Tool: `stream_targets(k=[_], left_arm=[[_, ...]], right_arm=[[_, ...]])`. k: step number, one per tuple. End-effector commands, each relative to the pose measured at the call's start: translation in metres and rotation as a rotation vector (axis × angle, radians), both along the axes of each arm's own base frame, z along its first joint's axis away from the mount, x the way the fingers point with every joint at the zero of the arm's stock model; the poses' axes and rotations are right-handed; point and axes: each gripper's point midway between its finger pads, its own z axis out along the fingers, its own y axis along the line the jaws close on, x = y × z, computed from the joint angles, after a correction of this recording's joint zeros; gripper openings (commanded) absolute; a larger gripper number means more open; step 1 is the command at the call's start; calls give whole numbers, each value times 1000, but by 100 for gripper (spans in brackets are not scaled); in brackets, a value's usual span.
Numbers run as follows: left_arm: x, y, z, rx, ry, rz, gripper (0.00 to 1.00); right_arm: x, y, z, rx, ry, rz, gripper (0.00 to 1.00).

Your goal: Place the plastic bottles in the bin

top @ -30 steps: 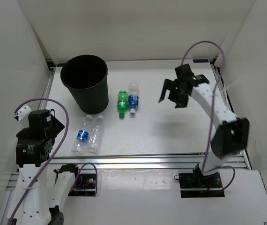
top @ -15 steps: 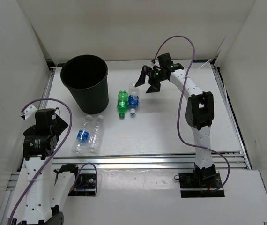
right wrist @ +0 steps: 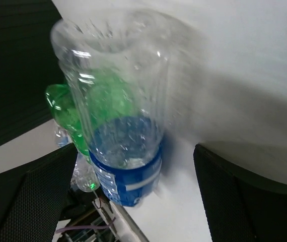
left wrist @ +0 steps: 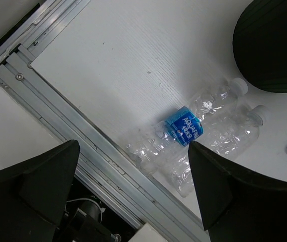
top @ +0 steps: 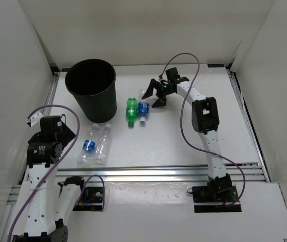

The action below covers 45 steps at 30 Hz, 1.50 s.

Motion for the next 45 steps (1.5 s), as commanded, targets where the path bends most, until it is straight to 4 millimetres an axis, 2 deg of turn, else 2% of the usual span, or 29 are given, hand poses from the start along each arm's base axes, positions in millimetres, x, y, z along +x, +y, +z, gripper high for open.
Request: stream_targets(k=[1, 4, 7, 12, 15, 17, 18, 19, 20, 21, 22, 23, 24, 25, 26, 27, 30, 31, 32, 34, 35, 36, 38, 39, 40, 42, 43, 44, 45], left_arm=[[-1, -3, 5, -2, 13, -30, 100], [-3, -3, 7, -2, 15, -30, 100], [-4, -5, 5, -15, 20, -29, 100], [-7, -12, -7, -57, 48, -37, 100], [-7, -14, -11, -65, 57, -43, 100], [-4, -15, -11, -72, 55, -49, 100], [-1, -15, -9, -71, 43, -49, 100], [2, -15, -10, -66, 47, -56, 100], [2, -15, -10, -66, 47, -56, 100], [7, -15, -6, -65, 36, -56, 100], [8, -15, -2, -65, 26, -56, 100], [15, -14, 4, -56, 0, -66, 100], [15, -14, 4, -56, 0, -66, 100], [19, -15, 7, -58, -6, -79, 100], [23, -17, 9, -66, -26, -88, 100], [25, -17, 11, -58, -30, -97, 100], [29, -22, 9, -74, -24, -125, 100], [30, -25, 7, -80, -10, -146, 100], [31, -25, 5, -81, 1, -146, 100], [31, -29, 11, -81, 5, -169, 100], [27, -30, 10, -93, 23, -157, 100], [28, -33, 10, -101, 38, -161, 100], [29, -37, 19, -94, 41, -183, 100], [28, -39, 17, -81, 68, -198, 100], [26, -38, 19, -64, 69, -200, 100], [29, -40, 17, -49, 101, -211, 100], [27, -40, 20, -40, 103, -214, 100], [29, -41, 18, -32, 115, -222, 100], [30, -38, 22, -19, 106, -212, 100]], right_arm=[[18, 14, 21, 99, -78, 17, 100], [13, 28, 19, 123, -63, 35, 100], [7, 35, 7, 141, -30, 57, 93], [-2, 35, -2, 165, 19, 77, 67], [-10, 32, -1, 157, 32, 80, 51], [-14, 13, 7, 142, 39, 52, 42], [-15, 10, 26, 133, -6, 50, 40], [-20, 1, 26, 126, 13, 35, 39], [-20, -5, 37, 131, -2, 27, 37], [-18, -11, 72, 152, -57, 27, 37], [-21, -12, 89, 158, -90, 34, 36], [-28, -16, 144, 179, -183, 34, 36], [-29, -16, 145, 179, -184, 34, 36], [-30, -16, 168, 196, -223, 32, 36], [-32, -13, 214, 217, -321, 24, 36], [-30, -14, 238, 228, -371, 7, 35], [-37, 14, 307, 273, -518, -5, 36], [-44, 29, 352, 321, -630, -4, 36], [-33, 36, 358, 315, -663, -56, 37], [-36, 56, 395, 413, -753, -94, 37], [-31, 65, 395, 431, -764, -119, 37], [-35, 82, 406, 476, -809, -120, 37], [-27, 96, 427, 506, -907, -186, 37], [-31, 111, 425, 512, -925, -192, 37], [-30, 113, 442, 553, -994, -223, 42], [-14, 119, 434, 544, -1029, -288, 42], [-19, 124, 448, 581, -1077, -295, 44], [-11, 129, 437, 576, -1090, -292, 45], [-21, 142, 441, 578, -1143, -276, 47]])
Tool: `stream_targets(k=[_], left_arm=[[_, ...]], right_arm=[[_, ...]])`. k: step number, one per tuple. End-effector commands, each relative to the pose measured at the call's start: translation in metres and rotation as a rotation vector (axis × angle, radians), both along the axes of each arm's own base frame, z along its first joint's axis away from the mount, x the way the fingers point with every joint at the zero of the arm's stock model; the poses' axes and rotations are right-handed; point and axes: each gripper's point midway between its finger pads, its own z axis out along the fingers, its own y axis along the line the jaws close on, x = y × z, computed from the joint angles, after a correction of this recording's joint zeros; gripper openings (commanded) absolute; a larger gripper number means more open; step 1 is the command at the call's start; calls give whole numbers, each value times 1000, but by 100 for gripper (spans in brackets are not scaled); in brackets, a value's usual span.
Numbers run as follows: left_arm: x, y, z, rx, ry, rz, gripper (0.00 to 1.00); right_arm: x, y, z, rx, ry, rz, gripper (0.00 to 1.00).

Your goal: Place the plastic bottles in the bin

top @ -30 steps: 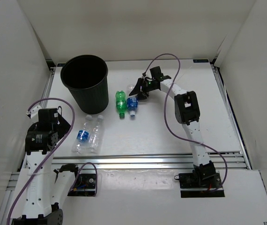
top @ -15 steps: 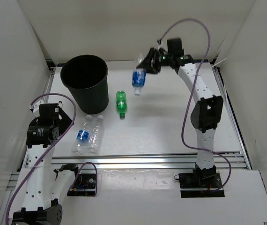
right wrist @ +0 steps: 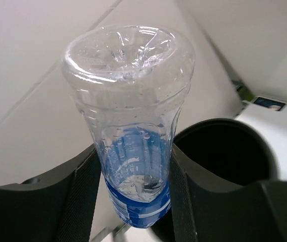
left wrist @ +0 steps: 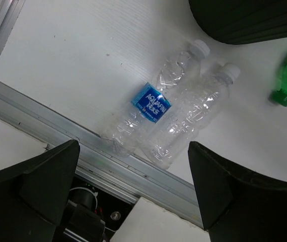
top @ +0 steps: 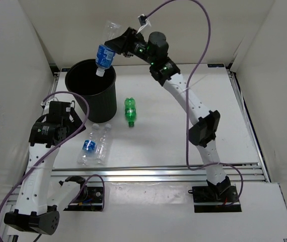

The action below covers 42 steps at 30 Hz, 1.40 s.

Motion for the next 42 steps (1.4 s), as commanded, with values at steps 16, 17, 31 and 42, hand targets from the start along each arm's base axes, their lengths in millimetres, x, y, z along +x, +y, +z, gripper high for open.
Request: stream_targets(k=[16, 17, 31, 42], left_arm=[[-19, 15, 44, 109, -120, 4, 100], [-20, 17, 46, 114, -132, 11, 100], [-12, -10, 10, -131, -348, 60, 100], [-30, -21, -48, -182, -136, 84, 100]], right_arm=[[-173, -178, 262, 308, -595, -502, 100], [-151, -210, 267, 304, -543, -582, 100], [-2, -196, -221, -363, 738, -88, 100], [38, -113, -312, -395, 800, 190, 100]])
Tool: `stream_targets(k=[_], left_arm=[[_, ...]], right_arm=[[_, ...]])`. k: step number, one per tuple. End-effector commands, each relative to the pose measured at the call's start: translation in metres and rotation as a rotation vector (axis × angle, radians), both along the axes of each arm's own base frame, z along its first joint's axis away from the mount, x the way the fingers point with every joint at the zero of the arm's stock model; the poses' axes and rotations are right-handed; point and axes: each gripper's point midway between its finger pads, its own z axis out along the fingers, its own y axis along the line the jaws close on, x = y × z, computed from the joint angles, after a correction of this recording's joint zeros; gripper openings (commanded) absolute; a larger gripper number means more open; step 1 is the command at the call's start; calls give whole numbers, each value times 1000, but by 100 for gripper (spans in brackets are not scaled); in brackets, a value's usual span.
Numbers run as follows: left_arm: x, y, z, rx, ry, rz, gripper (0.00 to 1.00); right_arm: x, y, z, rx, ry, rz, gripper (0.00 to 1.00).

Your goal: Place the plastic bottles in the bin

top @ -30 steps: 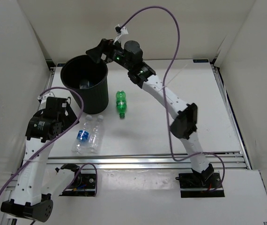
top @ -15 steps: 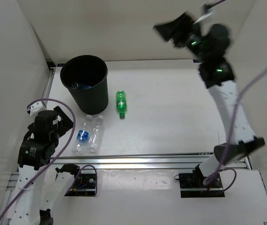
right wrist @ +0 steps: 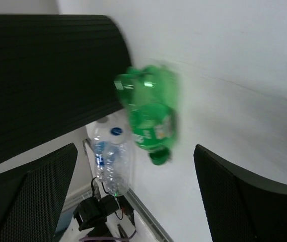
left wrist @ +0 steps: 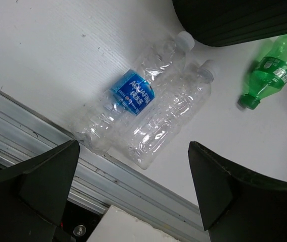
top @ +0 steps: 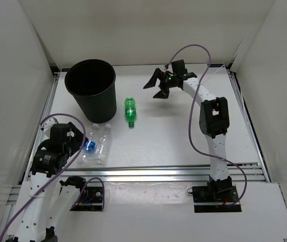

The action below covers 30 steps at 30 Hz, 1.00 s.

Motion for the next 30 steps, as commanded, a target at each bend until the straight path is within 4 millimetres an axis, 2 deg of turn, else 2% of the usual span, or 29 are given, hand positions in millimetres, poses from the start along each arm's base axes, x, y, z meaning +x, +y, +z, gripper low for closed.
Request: stream_targets(k=[1, 2, 4, 5, 6, 7, 8, 10, 13, 14, 15, 16, 18, 20, 21, 23, 26, 28, 29, 30], left_arm=[[-2, -2, -10, -10, 59, 9, 100], [-4, 0, -11, 2, 77, 17, 100], [-3, 6, -6, 31, 86, 41, 100], [0, 6, -7, 34, 101, 40, 100], [3, 7, -2, 40, 94, 46, 100], [5, 7, 1, 40, 94, 46, 100], [7, 7, 0, 50, 110, 39, 100], [10, 9, 1, 72, 120, 44, 100], [7, 17, -4, 122, 197, 55, 100], [8, 19, 1, 129, 184, 63, 100], [4, 21, -3, 145, 217, 68, 100], [2, 23, -4, 154, 224, 73, 100], [-1, 26, -4, 162, 233, 89, 100], [-5, 26, -5, 154, 225, 97, 100], [-8, 25, -5, 145, 216, 92, 100], [-11, 26, -6, 142, 207, 92, 100], [-14, 28, -3, 147, 194, 99, 100], [-15, 28, -2, 145, 185, 99, 100], [-15, 28, -2, 145, 185, 99, 100], [-15, 29, -2, 152, 183, 105, 100]], right_arm=[[-12, 50, 36, 127, -94, 138, 100], [-15, 56, 14, 116, -45, 143, 100], [-23, 76, 1, 115, -37, 180, 100], [-27, 81, -18, 105, 4, 184, 100], [-31, 85, -27, 99, 19, 192, 100], [-35, 92, -30, 92, 19, 201, 100], [-33, 92, -39, 79, 26, 192, 100], [-34, 95, -42, 58, -1, 199, 100], [-35, 92, -59, 36, 7, 204, 100], [-35, 92, -59, 36, 7, 204, 100], [-35, 94, -62, 43, 13, 212, 100], [-35, 94, -71, 34, 23, 217, 100], [-41, 100, -80, 51, 46, 247, 99], [-51, 110, -85, 63, 60, 280, 88], [-55, 110, -94, 69, 94, 283, 84], [-62, 121, -94, 79, 101, 305, 74], [-63, 121, -99, 77, 119, 299, 62], [-69, 117, -95, 68, 140, 297, 51], [-68, 108, -91, 65, 149, 283, 47], [-71, 107, -63, 81, 109, 286, 41]])
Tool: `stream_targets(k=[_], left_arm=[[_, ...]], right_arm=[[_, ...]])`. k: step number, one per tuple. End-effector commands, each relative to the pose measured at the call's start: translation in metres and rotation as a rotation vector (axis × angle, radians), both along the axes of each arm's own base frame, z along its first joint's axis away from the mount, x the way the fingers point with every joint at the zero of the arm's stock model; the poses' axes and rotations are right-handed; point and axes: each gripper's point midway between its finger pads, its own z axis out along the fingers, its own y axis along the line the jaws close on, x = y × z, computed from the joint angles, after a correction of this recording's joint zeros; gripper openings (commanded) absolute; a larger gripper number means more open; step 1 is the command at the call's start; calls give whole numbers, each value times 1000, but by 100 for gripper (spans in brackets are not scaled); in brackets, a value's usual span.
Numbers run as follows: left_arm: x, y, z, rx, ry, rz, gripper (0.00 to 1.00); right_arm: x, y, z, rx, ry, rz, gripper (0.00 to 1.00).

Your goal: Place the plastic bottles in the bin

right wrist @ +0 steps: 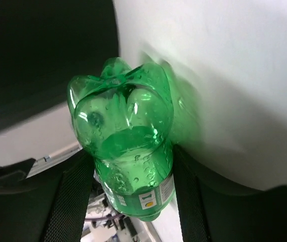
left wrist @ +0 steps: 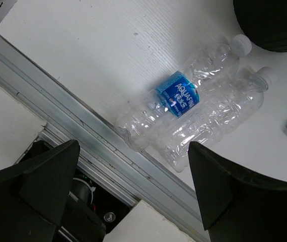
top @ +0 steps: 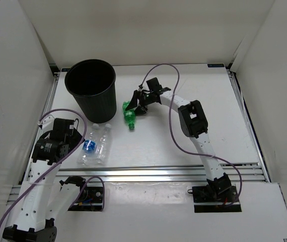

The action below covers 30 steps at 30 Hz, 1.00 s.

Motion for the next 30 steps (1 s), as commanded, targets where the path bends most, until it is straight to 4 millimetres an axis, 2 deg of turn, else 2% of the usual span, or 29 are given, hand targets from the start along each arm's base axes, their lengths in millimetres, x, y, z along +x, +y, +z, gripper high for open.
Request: stream_targets(k=[1, 2, 4, 5, 7, 8, 9, 10, 11, 12, 13, 15, 16, 17, 18, 19, 21, 22, 23, 24, 26, 27, 28, 29, 30], left_arm=[[-1, 7, 2, 35, 3, 22, 100], [1, 6, 6, 27, -13, 30, 100], [3, 5, 13, 15, -39, 41, 100], [5, 5, 17, 6, -56, 50, 100], [7, 1, 23, -22, -103, 39, 100], [11, -5, 20, -45, -118, 12, 100], [13, -9, 24, -61, -144, -13, 100], [14, -11, 27, -57, -155, -51, 100], [14, -13, 30, -65, -175, -65, 100], [17, -14, 32, -67, -189, -66, 100], [15, -14, 28, -66, -184, -66, 100], [16, -18, 26, -74, -176, -101, 100], [15, -20, 20, -75, -157, -114, 100], [15, -21, 14, -66, -114, -134, 100], [14, -22, 9, -63, -82, -148, 100], [14, -21, 11, -55, -64, -155, 100], [10, -20, 7, -28, 19, -181, 100], [9, -19, 8, -19, 36, -192, 100], [12, -19, 14, -13, 29, -201, 100], [11, -18, 14, 5, 49, -225, 100], [16, -18, 19, 19, 43, -245, 100], [18, -17, 21, 31, 49, -261, 100], [22, -18, 21, 31, 43, -261, 100], [25, -20, 23, 28, 31, -279, 100], [29, -21, 22, 33, 35, -286, 100]], right_arm=[[-20, -25, 11, -48, 29, -12, 38], [-18, -30, 63, 6, -68, -24, 38], [-25, -40, 107, 33, -133, -27, 37], [-31, -46, 160, 55, -204, -42, 35], [-30, -56, 217, 89, -289, -90, 29], [-23, -69, 276, 100, -409, -194, 26], [-30, -67, 312, 157, -496, -191, 27], [-20, -73, 343, 168, -600, -269, 30], [-24, -73, 409, 268, -743, -300, 34], [-20, -71, 433, 309, -800, -306, 35], [1, -60, 425, 314, -806, -306, 35], [2, -43, 462, 429, -923, -297, 36], [3, -34, 465, 456, -950, -296, 36], [8, -24, 459, 448, -1002, -304, 36], [-6, -2, 470, 508, -1098, -288, 38], [0, 8, 470, 489, -1159, -336, 39], [-10, 36, 477, 503, -1276, -324, 41], [-5, 46, 471, 515, -1328, -317, 41], [1, 46, 469, 512, -1359, -336, 41], [5, 61, 448, 476, -1357, -347, 41], [6, 77, 441, 469, -1437, -330, 45], [9, 79, 444, 483, -1473, -339, 50], [5, 85, 446, 518, -1508, -343, 81], [5, 85, 448, 519, -1525, -345, 97], [0, 81, 462, 532, -1537, -352, 100]])
